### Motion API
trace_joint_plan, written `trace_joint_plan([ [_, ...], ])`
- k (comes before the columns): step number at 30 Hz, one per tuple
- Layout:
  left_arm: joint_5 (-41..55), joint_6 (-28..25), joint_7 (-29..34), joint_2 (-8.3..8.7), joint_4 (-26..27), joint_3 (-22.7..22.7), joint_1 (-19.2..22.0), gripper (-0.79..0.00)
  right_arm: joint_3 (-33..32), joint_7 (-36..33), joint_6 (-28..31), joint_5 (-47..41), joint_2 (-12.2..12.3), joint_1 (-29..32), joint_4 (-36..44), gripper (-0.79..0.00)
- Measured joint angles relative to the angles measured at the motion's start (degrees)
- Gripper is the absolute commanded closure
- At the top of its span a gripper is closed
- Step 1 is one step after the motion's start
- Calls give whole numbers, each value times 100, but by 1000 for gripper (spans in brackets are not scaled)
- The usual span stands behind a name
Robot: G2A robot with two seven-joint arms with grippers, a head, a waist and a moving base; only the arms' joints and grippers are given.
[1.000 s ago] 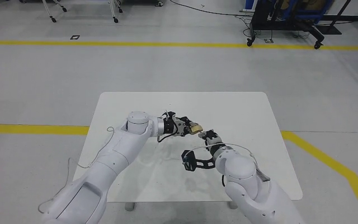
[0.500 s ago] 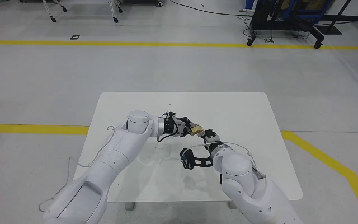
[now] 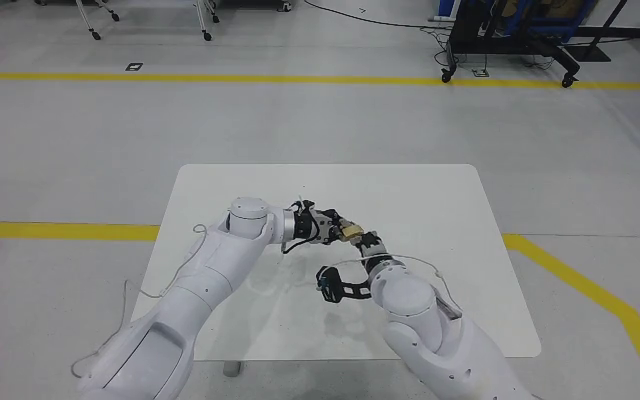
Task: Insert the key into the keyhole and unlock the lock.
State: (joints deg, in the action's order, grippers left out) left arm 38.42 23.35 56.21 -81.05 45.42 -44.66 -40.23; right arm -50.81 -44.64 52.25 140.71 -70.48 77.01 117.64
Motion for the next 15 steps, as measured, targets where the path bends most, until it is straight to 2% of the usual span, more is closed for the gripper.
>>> trace_joint_plan([
  [7, -33, -19, 34, -10, -14, -23, -5, 0, 95, -144, 19, -49, -96, -65, -88, 0],
  [8, -38, -18, 37, -12, -15, -27, -5, 0, 87, -124, 21, -83, -108, -75, -102, -89],
  [11, -50, -33, 43, -15, -15, -43, -9, 0, 34, -87, 15, -174, -133, -80, -120, -677],
  [13, -51, -38, 52, -16, -16, -56, -13, 0, -12, -66, 22, -222, -142, -69, -104, -705],
  [15, -48, -38, 60, -15, -22, -74, -16, 0, -66, -41, 34, -247, -145, -42, -52, -680],
])
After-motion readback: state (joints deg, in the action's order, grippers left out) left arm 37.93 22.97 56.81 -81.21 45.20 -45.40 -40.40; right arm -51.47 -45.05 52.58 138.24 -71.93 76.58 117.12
